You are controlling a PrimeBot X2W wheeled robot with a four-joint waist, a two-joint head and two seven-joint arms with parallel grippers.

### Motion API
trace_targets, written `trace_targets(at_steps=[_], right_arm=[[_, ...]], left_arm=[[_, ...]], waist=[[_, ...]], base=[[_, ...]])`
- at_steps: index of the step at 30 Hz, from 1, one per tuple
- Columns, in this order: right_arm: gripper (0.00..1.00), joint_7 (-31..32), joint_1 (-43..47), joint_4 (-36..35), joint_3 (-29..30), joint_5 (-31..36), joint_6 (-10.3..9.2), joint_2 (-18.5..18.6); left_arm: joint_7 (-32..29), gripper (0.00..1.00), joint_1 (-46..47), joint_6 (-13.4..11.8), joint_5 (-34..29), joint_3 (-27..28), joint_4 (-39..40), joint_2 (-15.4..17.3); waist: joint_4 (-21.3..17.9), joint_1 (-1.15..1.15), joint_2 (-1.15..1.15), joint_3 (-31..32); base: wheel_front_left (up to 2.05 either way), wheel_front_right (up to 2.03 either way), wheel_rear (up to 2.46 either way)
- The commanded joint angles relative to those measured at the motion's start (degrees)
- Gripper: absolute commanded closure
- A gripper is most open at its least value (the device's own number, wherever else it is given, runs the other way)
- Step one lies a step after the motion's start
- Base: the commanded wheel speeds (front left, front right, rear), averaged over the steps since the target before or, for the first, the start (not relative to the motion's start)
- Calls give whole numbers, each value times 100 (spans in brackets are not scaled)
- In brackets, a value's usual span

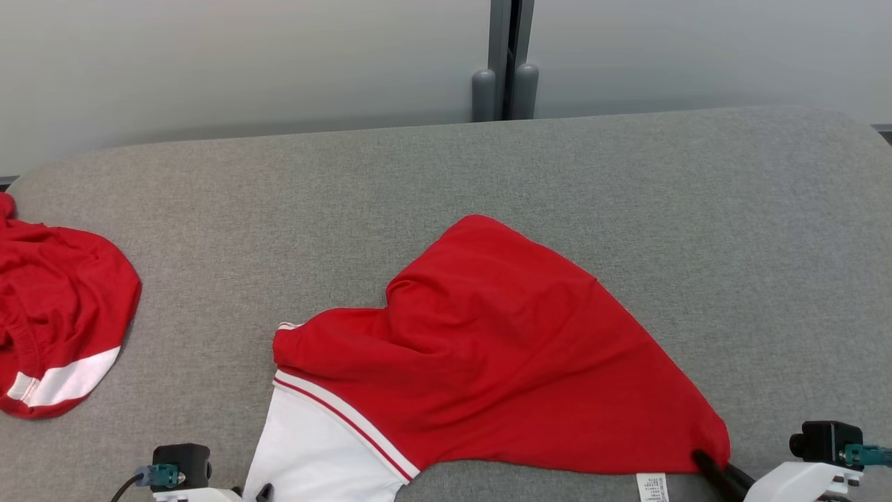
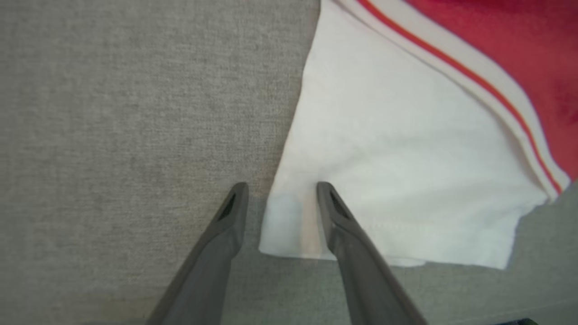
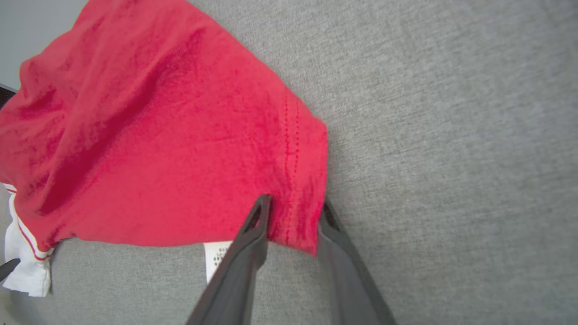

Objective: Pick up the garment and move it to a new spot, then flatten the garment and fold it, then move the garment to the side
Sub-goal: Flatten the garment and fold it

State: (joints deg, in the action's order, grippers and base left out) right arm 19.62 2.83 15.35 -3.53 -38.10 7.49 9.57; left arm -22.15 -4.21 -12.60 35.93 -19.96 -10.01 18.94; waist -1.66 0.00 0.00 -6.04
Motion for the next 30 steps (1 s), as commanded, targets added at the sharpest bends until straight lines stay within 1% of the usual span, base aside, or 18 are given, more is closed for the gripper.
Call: trace_targets(at_steps=[1, 2, 7, 11, 16, 19, 22, 25, 28, 30], right_arm=[[82, -48, -75, 12, -8, -32, 1, 46], [100, -69, -81, 17, -22, -39, 1, 54], [100, -239, -88, -22, -140, -148, 1, 85], [100, -395, -144, -284, -179, -403, 1, 81], [100, -543, -215, -747, -193, -628, 1, 156], [100, -615, -307, -1018, -144, -753, 1, 227], [100, -674, -560, -1187, -96, -798, 1, 333], [100, -671, -1063, -1227, -122, -854, 2, 400], [100, -679, -1748, -1032, -265, -919, 1, 485], [100, -714, -2283, -814, -375, -972, 2, 539]], left_arm=[[-74, 100, -5, 59, 67, -91, -117, -56], [-108, 100, -4, 76, 83, -107, -120, -52], [-17, 100, 59, 91, 133, -14, 109, -24], [-42, 100, 75, 142, 316, 107, 496, -48], [-76, 100, 157, 13, 333, 306, 1209, 129], [-133, 100, 323, 1, 305, 401, 1581, 243], [-212, 100, 711, 21, 271, 514, 1898, 380], [-316, 100, 1351, 107, 187, 601, 2009, 529], [-430, 100, 2178, 264, 170, 677, 1787, 651], [-481, 100, 2807, 433, 227, 682, 1504, 651]], waist=[[5, 0, 0, 9], [10, 0, 0, 18], [43, 0, 0, 87], [43, 0, 0, 153], [12, 0, 0, 191], [-17, 0, 0, 138], [-43, 0, 0, -3], [-86, 0, 0, -263], [-152, 0, 0, -554], [-165, 0, 0, -763]], base=[[0, 0, 0], [0, 0, 0], [0, 0, 0], [0, 0, 0], [0, 0, 0], [0, 0, 0], [0, 0, 0], [0, 0, 0], [0, 0, 0], [0, 0, 0]])
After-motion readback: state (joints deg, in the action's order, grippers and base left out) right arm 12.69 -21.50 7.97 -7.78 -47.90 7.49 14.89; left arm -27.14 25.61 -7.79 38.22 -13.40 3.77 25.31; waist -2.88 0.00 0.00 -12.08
